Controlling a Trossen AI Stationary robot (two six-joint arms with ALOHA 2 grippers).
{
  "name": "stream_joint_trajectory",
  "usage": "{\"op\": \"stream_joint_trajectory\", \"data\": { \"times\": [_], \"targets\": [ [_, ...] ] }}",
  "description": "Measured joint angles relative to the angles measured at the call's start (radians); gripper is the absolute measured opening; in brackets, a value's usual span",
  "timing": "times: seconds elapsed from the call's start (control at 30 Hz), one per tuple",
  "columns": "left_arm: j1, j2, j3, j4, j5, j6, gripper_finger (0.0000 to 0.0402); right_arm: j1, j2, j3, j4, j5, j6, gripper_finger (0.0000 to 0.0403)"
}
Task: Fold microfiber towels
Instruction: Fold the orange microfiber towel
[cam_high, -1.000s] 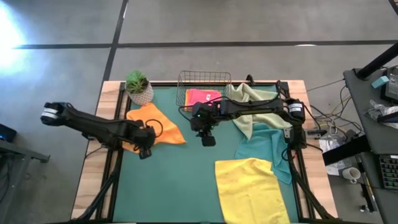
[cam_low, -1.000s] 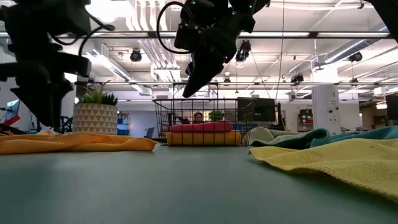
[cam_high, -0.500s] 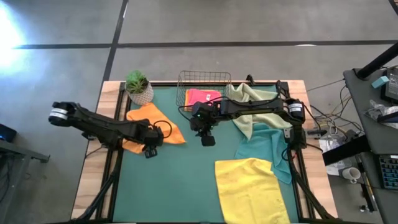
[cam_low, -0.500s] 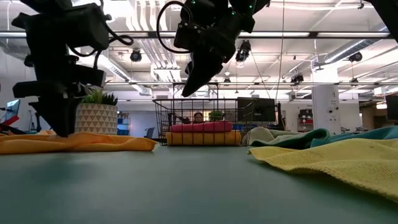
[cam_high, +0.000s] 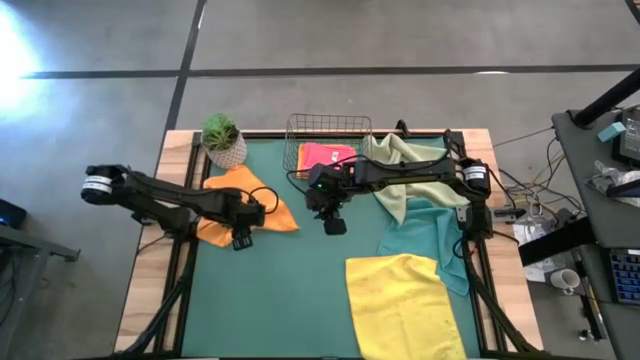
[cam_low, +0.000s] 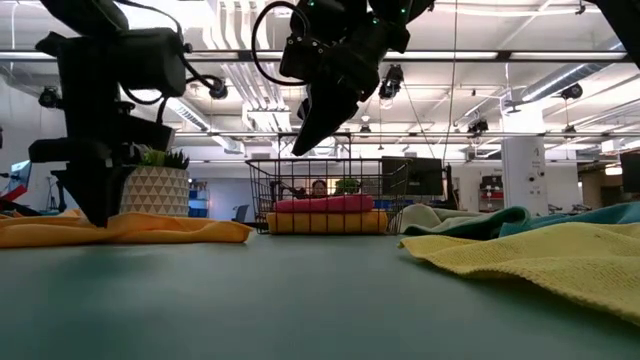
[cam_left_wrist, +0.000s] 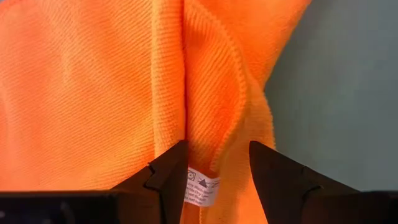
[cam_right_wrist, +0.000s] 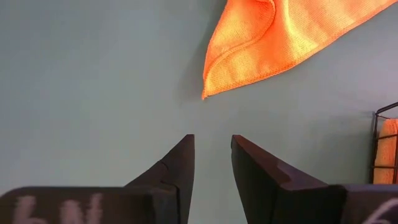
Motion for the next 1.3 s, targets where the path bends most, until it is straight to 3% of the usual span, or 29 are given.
{"op": "stream_joint_trajectory", "data": {
  "times": [0.17, 0.47, 0.87, 1.3],
  "targets": [
    [0.014, 0.019, 0.004, 0.005, 0.038, 0.009, 0.0128, 0.000, 0.000, 0.000, 0.000, 0.000, 0.000, 0.0095],
    [0.013, -0.011, 0.019, 0.002, 0.052, 0.003, 0.0006, 0.000, 0.000, 0.000, -0.001, 0.000, 0.001, 0.0095],
    [0.013, -0.070, 0.128, -0.039, 0.104, -0.021, 0.0001, 0.000, 0.000, 0.000, -0.001, -0.006, -0.046, 0.0097],
    [0.013, -0.071, 0.132, -0.048, 0.127, -0.045, 0.0001, -0.002, 0.116, -0.003, 0.098, -0.005, -0.081, 0.0161]
  ]
}}
